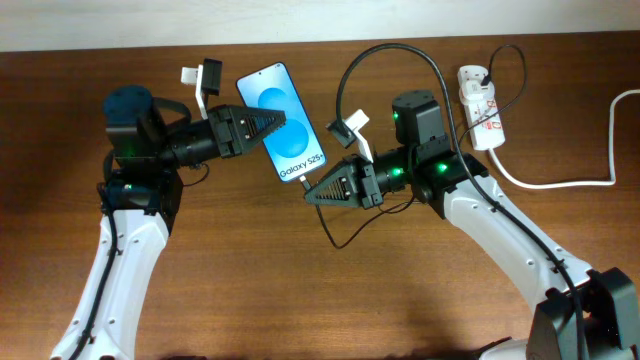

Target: Plug charger to phone and switch on socket

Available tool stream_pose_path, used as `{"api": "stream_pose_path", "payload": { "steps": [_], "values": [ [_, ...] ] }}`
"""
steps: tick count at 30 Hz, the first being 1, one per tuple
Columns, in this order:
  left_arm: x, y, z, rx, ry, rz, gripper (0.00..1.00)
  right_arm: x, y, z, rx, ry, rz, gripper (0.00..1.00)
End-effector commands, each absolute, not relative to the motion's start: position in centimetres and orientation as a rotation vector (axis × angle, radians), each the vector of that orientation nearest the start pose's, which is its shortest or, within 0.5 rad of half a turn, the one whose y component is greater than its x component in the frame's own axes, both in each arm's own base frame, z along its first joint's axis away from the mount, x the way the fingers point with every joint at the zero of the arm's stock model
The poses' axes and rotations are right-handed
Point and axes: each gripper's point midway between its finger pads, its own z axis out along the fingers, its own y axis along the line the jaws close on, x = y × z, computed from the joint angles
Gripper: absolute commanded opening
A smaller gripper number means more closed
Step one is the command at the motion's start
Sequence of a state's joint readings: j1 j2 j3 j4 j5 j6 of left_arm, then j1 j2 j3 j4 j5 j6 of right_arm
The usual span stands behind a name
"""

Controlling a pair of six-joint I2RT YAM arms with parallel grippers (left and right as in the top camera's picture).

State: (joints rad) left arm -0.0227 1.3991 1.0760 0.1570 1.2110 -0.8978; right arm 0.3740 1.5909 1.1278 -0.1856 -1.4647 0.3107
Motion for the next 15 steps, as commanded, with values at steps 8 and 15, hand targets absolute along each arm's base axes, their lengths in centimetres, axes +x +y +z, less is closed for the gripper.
{"api": "stream_pose_path", "payload": {
  "steps": [8, 15],
  "values": [
    [35.3, -16.9, 34.1, 0.219, 1.908, -1.653, 0.0, 26.2, 27.0, 27.6, -0.941, 1.869, 2.039, 0.04],
    [35.3, -16.9, 34.2, 0.216, 1.907, -1.649, 0.0, 25.8, 27.4, 27.2, -0.908, 1.925, 2.06, 0.04]
  ]
}}
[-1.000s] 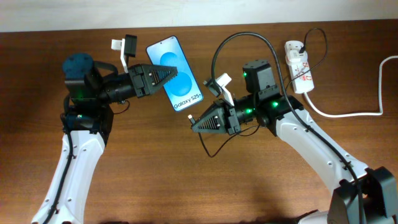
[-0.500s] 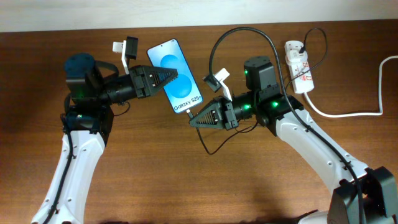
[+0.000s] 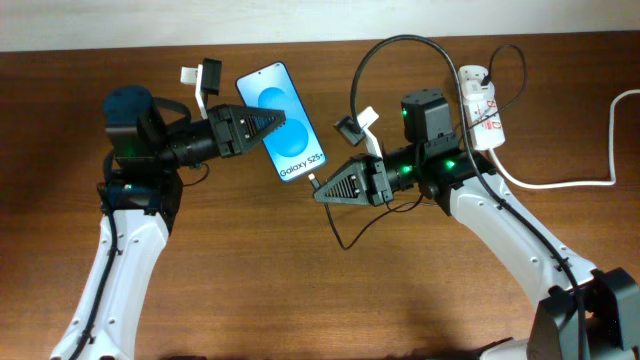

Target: Plug charger to phone and switch on socket

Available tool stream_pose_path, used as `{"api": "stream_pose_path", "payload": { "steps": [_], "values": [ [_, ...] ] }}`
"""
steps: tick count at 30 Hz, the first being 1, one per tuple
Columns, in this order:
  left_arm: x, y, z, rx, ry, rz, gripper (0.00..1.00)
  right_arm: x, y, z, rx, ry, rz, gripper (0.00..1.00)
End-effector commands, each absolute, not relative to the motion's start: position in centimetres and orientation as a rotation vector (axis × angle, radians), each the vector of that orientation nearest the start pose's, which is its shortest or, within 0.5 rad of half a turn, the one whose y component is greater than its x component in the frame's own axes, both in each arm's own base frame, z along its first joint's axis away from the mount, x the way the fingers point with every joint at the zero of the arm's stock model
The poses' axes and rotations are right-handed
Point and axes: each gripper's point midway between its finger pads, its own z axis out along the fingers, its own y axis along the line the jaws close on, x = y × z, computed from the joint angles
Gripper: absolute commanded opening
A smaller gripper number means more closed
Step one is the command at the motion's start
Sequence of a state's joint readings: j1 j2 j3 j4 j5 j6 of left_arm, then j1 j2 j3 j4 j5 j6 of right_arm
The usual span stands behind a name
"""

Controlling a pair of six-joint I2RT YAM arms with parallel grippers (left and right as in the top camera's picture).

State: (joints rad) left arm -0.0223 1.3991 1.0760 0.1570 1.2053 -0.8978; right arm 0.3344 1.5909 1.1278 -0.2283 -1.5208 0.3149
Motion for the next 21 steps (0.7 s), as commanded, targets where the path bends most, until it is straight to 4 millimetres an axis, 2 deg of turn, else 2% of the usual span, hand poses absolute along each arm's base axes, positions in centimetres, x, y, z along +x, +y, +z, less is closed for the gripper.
{"api": "stream_pose_path", "payload": {
  "steps": [1, 15, 21],
  "values": [
    [35.33, -16.9, 34.15, 0.217, 1.908, -1.65, 0.0, 25.79, 27.37, 27.16, -0.908, 1.924, 2.059, 0.04],
    [35.34, -16.9, 34.15, 0.217, 1.907, -1.65, 0.0, 26.07, 27.48, 26.95, -0.899, 1.935, 2.034, 0.04],
    [35.34, -16.9, 34.13, 0.216, 1.908, -1.65, 0.0, 25.82, 28.26, 26.7, -0.919, 1.942, 2.009, 0.04]
  ]
}}
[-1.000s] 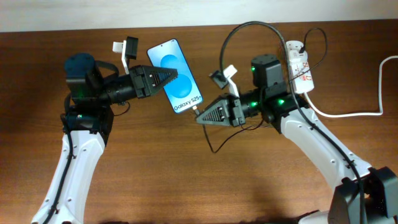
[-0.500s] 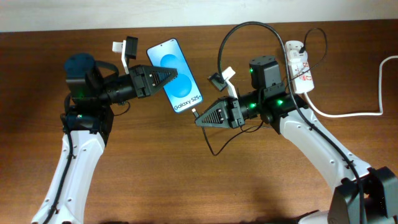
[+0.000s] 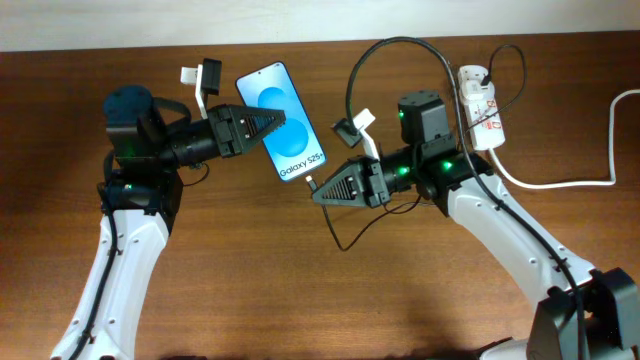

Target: Plug charger to phone and switch on socket

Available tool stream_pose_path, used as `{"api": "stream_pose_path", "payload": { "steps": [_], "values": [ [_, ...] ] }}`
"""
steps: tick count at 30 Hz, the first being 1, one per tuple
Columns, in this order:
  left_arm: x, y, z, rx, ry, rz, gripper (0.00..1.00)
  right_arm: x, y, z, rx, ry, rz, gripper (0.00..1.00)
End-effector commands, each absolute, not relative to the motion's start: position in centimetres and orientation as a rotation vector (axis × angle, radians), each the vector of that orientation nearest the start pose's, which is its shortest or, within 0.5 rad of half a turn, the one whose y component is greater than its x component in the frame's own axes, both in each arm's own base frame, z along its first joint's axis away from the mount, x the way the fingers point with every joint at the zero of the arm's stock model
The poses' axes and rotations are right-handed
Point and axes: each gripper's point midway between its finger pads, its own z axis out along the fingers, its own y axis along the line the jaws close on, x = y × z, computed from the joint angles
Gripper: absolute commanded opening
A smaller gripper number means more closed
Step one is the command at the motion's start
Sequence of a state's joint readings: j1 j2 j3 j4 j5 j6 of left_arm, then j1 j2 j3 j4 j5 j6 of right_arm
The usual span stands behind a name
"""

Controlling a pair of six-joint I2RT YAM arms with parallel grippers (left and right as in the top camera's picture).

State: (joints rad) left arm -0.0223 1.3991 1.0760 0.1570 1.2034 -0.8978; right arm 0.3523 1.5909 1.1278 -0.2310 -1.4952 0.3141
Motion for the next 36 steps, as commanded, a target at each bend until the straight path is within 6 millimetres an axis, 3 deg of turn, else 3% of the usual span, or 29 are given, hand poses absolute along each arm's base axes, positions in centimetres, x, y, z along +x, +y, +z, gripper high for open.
{"api": "stream_pose_path", "payload": {
  "steps": [1, 7, 18, 36],
  "values": [
    [35.34, -16.9, 34.13, 0.216, 1.908, -1.65, 0.0, 25.86, 28.26, 26.76, -0.924, 1.936, 2.006, 0.04],
    [35.33, -16.9, 34.14, 0.217, 1.908, -1.65, 0.0, 26.44, 28.47, 27.47, -0.919, 1.923, 1.999, 0.04],
    [35.32, -16.9, 34.14, 0.217, 1.908, -1.65, 0.0, 26.5, 28.46, 27.01, -0.859, 1.989, 2.014, 0.04],
    [35.1, -17.0, 34.16, 0.229, 1.909, -1.661, 0.0, 26.81, 28.57, 27.5, -0.902, 1.932, 1.984, 0.04]
  ]
}}
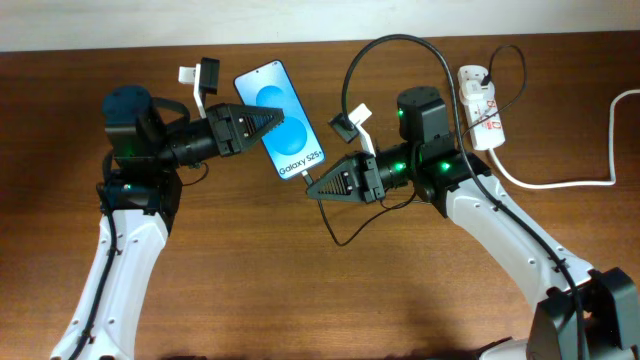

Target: Plug charger to phone and switch on socket

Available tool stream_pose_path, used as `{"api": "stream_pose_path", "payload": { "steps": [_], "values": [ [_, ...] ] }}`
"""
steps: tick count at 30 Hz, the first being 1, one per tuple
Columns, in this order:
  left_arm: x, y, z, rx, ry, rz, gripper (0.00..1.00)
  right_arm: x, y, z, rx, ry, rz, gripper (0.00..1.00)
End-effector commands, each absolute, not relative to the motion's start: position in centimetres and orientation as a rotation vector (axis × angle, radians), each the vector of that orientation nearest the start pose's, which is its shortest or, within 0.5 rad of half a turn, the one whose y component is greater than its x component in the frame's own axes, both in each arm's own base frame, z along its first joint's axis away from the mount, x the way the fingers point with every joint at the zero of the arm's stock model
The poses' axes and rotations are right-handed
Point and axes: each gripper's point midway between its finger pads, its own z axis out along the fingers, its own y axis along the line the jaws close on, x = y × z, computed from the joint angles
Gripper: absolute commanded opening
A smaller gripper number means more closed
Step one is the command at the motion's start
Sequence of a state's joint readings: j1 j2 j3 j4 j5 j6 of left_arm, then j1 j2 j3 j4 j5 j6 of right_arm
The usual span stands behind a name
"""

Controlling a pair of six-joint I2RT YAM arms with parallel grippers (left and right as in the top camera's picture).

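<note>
A phone (281,121) with a lit blue screen reading Galaxy S25+ lies on the brown table, tilted with its bottom end toward the lower right. My left gripper (283,121) points in from the left, its fingertips at the phone's left edge, apparently pinching it. My right gripper (307,190) is shut on the charger plug, whose tip sits at the phone's bottom end. The black charger cable (400,45) arcs up and over to the white socket strip (480,105) at the back right. The switch state is too small to read.
A white cord (560,182) runs from the socket strip off the right edge. A slack loop of black cable (345,235) lies on the table below the right gripper. The table's far edge meets a pale wall along the top.
My right gripper with the plug has shifted slightly left and up, bringing the plug tip against the phone's bottom end. The phone has nudged slightly left. The left arm has held still.
At first my right gripper held the plug at the phone's bottom end. Then it sat a little back to the right, with a small gap. It stayed near there, and now it is against the phone's end again. My left gripper stayed on the phone throughout.
</note>
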State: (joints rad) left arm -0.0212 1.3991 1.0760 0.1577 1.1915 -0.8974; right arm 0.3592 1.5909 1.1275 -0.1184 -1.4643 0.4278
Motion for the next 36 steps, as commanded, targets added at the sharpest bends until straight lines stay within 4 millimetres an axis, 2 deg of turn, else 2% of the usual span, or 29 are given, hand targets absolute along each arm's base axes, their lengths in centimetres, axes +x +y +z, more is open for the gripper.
{"api": "stream_pose_path", "payload": {
  "steps": [1, 6, 10, 16, 25, 29, 31, 34, 36],
  "values": [
    [35.1, -17.0, 34.2, 0.233, 1.909, -1.663, 0.0, 26.9, 28.6, 27.6, -0.909, 1.921, 1.978, 0.04],
    [35.0, -17.1, 34.2, 0.238, 1.91, -1.667, 0.0, 27.9, 28.9, 28.7, -0.87, 1.916, 1.959, 0.04],
    [34.9, -17.1, 34.2, 0.243, 1.91, -1.672, 0.0, 28.7, 29.1, 28.5, -0.836, 1.926, 1.917, 0.04],
    [34.3, -18.1, 34.2, 0.276, 1.916, -1.695, 0.0, 29.5, 29.3, 29.6, -0.834, 1.872, 1.876, 0.04],
    [34.0, -18.1, 34.0, 0.273, 1.932, -1.715, 0.0, 29.5, 29.4, 29.9, -0.856, 1.844, 1.868, 0.04],
    [35.0, -16.9, 34.0, 0.221, 1.92, -1.671, 0.0, 28.7, 29.1, 28.6, -0.787, 1.969, 1.949, 0.05],
    [35.8, -15.2, 34.0, 0.168, 1.913, -1.644, 0.0, 28.5, 29.0, 28.0, -0.75, 2.019, 1.971, 0.04],
    [36.3, -13.9, 34.0, 0.128, 1.907, -1.624, 0.0, 28.3, 29.0, 28.0, -0.752, 2.024, 1.98, 0.04],
    [36.3, -13.8, 34.0, 0.127, 1.906, -1.623, 0.0, 28.2, 29.0, 28.1, -0.76, 2.021, 1.988, 0.04]
  ]
}}
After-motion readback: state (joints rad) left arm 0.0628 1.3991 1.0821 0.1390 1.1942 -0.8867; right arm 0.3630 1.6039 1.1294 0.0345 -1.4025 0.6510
